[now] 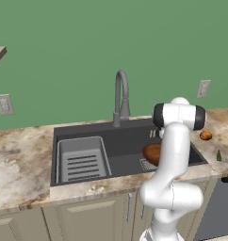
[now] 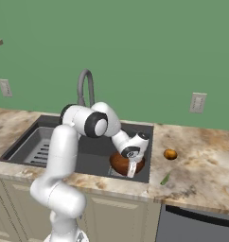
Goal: Remove the mango and lemon wedge from the sink. Then move the bowl and cup from the counter to the sink for washing.
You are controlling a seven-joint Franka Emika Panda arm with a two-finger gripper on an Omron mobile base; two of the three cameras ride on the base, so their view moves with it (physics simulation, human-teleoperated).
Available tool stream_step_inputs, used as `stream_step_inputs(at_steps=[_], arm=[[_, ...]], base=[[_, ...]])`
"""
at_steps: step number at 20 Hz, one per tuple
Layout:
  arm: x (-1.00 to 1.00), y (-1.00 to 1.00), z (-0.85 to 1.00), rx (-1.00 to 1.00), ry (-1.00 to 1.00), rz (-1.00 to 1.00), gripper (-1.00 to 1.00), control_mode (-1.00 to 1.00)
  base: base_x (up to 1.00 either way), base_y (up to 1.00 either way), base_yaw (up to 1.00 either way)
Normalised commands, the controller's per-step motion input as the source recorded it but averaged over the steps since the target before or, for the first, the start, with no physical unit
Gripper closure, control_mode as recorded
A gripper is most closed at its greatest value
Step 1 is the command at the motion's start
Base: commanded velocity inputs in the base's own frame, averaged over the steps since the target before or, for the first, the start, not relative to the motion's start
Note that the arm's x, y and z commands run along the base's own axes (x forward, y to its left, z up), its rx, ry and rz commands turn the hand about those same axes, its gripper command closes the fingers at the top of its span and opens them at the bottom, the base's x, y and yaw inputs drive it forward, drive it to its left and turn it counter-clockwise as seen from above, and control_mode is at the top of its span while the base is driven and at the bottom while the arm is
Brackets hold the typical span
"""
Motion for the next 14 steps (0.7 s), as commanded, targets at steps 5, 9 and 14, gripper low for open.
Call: stream_step_inputs(at_steps=[5,9,14], arm=[[0.01,0.0,-0.11,0.0,0.0,0.0,1.0,-1.0],[0.01,0.01,-0.1,0.0,0.0,0.0,1.0,-1.0],[0.02,0.06,-0.03,0.0,-0.04,0.0,1.0,-1.0]], base=[[0.0,0.0,0.0],[0.0,0.0,0.0],[0.0,0.0,0.0]])
